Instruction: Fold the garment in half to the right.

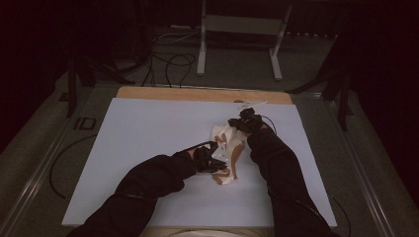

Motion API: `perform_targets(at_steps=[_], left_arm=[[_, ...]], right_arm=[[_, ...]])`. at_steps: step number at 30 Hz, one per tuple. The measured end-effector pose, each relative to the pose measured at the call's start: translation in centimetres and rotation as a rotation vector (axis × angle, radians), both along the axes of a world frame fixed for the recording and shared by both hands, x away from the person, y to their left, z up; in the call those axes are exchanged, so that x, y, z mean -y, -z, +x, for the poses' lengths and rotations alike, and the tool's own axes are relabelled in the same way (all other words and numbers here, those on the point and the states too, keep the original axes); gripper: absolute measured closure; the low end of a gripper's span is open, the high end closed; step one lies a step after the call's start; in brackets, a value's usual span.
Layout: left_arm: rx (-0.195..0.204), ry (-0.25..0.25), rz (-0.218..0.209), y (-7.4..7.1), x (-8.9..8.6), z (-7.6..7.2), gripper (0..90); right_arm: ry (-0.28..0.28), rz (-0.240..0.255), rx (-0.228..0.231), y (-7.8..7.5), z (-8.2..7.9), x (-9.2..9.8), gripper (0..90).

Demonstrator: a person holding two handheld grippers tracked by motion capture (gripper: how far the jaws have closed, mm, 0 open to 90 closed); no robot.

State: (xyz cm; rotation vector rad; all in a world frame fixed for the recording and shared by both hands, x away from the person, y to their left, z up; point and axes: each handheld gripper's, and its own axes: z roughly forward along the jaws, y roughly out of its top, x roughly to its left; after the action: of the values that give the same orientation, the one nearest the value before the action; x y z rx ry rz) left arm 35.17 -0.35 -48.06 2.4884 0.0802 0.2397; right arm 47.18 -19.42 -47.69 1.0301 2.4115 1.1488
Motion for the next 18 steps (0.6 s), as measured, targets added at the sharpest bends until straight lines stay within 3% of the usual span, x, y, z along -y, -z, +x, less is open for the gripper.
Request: perform_targets(at_steps=[9,18], left_arm=[[-0.012,-0.008,-0.002,0.5,0.6,-0.1,86.9],[-0.006,-0.025,-0.006,0.3,0.7,-0.2,86.8]], right_arm=[[0.002,0.006,-0.014,1.2,0.6,-0.8,87.8],[-0.035,0.026,0.008,-0.1,1.0,-2.8,87.8]])
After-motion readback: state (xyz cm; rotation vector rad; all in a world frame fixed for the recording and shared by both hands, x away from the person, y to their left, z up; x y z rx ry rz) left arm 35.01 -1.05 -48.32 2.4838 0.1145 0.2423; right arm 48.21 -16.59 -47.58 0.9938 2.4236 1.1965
